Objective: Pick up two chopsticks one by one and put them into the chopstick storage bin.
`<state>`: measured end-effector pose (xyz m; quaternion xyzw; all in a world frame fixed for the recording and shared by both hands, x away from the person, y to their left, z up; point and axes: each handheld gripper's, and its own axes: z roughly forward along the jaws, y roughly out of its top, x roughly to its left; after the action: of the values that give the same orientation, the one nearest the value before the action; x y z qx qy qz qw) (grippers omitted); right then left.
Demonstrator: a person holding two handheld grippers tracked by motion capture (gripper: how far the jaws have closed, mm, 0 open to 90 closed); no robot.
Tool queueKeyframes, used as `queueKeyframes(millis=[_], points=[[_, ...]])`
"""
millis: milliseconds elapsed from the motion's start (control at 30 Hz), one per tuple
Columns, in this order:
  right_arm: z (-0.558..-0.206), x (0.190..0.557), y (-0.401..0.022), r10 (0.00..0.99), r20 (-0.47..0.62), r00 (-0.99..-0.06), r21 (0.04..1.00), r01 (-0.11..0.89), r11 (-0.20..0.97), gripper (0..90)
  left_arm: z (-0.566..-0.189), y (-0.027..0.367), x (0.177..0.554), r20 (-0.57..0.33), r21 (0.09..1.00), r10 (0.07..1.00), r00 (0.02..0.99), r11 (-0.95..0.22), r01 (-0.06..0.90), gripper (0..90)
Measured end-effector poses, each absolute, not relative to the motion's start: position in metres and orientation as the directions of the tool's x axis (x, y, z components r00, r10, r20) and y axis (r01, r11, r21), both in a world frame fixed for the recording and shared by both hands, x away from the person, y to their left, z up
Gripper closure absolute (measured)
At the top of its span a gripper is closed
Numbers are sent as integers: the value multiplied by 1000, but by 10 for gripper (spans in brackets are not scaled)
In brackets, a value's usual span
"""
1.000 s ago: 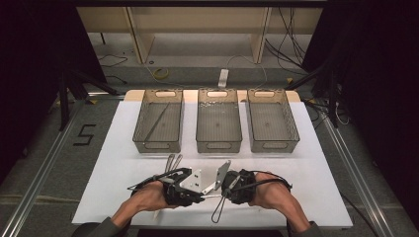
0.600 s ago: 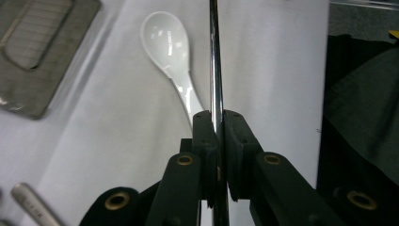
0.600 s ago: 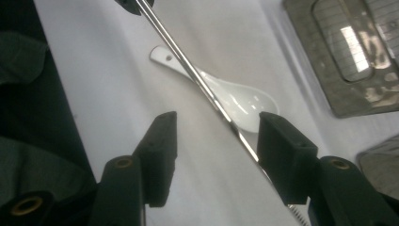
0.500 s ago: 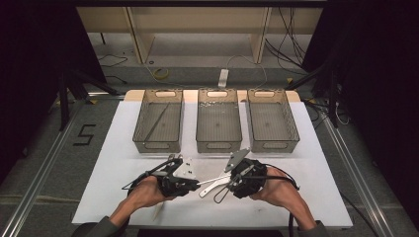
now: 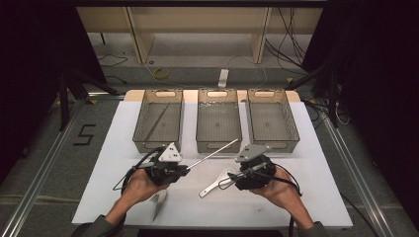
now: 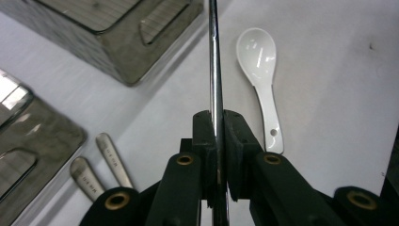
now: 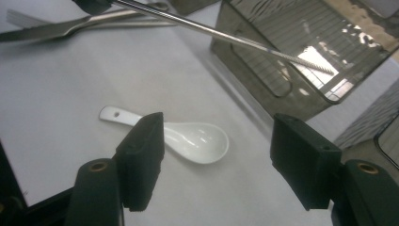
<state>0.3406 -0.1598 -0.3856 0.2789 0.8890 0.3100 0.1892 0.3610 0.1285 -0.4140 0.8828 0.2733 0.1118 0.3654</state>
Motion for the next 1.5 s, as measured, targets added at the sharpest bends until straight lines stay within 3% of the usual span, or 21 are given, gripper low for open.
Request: queueKeyframes(millis=[133, 533, 1000, 1500], points=[[-393, 343, -171, 654, -112, -748, 706, 403, 582, 307, -415, 137, 365, -23, 714, 596, 803, -552, 430, 835], [-409, 335, -209, 735, 19, -678, 802, 449, 393, 272, -410, 158, 374, -55, 744, 687, 725, -456, 489, 835], [-419, 324, -226, 771, 47, -635, 819, 467, 334, 270, -404, 186, 393, -62, 769, 774, 630, -365, 525, 835], [-425, 316, -226, 768, 41, -639, 813, 469, 346, 268, -400, 211, 423, -74, 796, 851, 519, -264, 545, 835]])
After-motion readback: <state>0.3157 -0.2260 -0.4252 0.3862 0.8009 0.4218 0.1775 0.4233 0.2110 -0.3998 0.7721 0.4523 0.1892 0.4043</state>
